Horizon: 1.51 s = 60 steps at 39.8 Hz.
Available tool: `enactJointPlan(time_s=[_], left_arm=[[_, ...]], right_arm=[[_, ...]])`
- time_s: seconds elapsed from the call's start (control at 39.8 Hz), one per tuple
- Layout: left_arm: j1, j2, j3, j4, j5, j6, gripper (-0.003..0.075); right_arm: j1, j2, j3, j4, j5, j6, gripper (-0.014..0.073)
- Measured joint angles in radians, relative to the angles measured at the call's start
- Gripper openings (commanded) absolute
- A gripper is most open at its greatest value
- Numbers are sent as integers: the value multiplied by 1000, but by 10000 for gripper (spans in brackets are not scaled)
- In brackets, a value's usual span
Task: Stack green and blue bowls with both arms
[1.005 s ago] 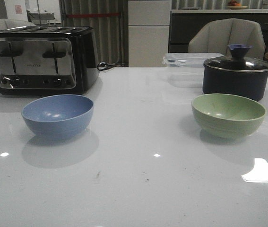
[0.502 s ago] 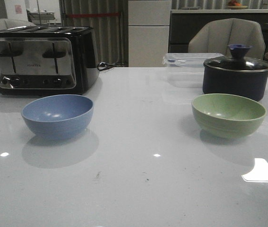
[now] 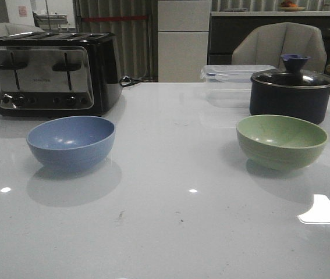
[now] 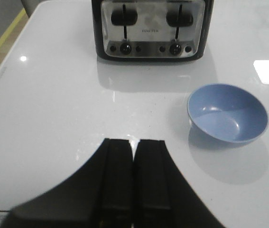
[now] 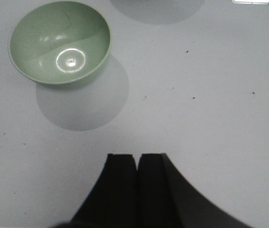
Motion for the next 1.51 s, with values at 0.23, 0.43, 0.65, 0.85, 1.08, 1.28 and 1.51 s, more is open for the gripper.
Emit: enactJointPlan(time_s=[0.23, 0.43, 0.65, 0.85, 1.08, 1.28, 1.51], left_arm=[[0, 50, 0, 0, 31, 48, 514], [-16, 109, 0, -64, 22, 53, 539], [-142, 176, 0, -75, -23, 53, 538], [-262, 215, 0, -76, -68, 55, 517], [-335, 246, 0, -78, -85, 55, 473], [-338, 250, 0, -78, -85, 55, 434], [-338, 250, 0, -78, -85, 55, 433]], right_arm=[[0, 94, 0, 0, 0, -22, 505], [0, 230, -76, 37, -6, -25, 551], [0, 424, -219, 60, 1, -26, 551], [0, 621, -351, 102, 9, -44, 551], [0, 854, -518, 182, 27, -86, 549], [0, 1034, -659, 206, 65, -101, 436], [0, 1152, -762, 210, 130, -115, 148]])
